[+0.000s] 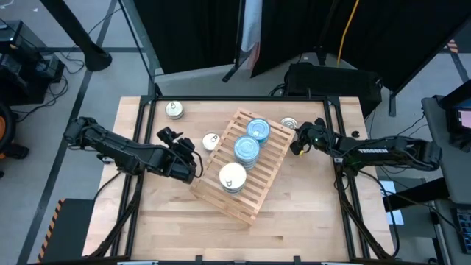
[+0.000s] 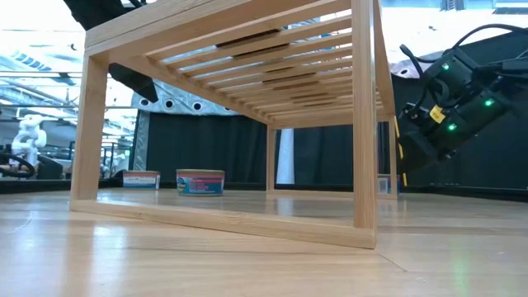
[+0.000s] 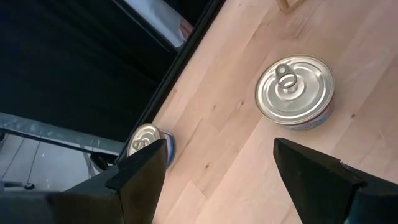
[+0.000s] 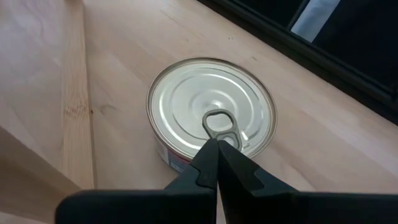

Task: Stack canned seafood by type on shelf
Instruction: Stack the blue-pink tuna can on top of the other blue-pink tuna can on the shelf

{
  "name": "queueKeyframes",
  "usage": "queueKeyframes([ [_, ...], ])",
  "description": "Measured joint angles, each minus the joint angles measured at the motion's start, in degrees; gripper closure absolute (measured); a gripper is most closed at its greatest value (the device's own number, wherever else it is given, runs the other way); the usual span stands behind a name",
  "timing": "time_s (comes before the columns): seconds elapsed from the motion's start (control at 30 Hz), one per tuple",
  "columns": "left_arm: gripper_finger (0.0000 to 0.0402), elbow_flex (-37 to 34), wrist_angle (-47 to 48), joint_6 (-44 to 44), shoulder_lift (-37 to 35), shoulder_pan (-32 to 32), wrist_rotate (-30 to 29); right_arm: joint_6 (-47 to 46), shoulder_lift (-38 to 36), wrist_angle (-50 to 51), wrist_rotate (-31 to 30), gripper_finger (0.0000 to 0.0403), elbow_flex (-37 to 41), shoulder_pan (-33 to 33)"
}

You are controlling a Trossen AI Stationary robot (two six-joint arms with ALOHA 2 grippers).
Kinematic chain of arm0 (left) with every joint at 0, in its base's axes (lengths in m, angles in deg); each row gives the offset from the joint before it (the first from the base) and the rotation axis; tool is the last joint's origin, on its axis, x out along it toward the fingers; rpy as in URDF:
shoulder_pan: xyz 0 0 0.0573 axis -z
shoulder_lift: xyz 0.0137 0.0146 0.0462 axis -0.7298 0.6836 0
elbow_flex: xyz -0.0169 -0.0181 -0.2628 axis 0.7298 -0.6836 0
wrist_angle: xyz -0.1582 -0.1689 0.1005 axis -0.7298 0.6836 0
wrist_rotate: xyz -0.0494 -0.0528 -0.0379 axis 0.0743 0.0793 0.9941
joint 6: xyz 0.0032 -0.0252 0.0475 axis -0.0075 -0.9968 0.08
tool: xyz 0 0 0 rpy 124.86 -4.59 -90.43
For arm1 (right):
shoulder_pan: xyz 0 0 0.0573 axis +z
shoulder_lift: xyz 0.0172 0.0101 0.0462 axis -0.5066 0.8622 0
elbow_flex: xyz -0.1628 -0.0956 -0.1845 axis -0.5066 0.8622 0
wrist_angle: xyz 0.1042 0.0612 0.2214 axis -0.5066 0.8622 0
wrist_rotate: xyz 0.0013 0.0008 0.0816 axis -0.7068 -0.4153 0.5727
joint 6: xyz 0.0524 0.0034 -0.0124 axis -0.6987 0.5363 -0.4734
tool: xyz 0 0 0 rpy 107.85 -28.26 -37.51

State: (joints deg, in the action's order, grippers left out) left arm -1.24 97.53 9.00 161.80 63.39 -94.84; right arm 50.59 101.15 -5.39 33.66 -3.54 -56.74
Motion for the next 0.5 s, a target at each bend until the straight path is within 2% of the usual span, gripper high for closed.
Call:
queueKeyframes([
  [0.5, 0.0100, 0.00, 0.15, -1.18, 0.02, 0.90, 1.16, -5.03, -1.97, 7.81, 0.26, 0.0403, -0.04, 0.15],
])
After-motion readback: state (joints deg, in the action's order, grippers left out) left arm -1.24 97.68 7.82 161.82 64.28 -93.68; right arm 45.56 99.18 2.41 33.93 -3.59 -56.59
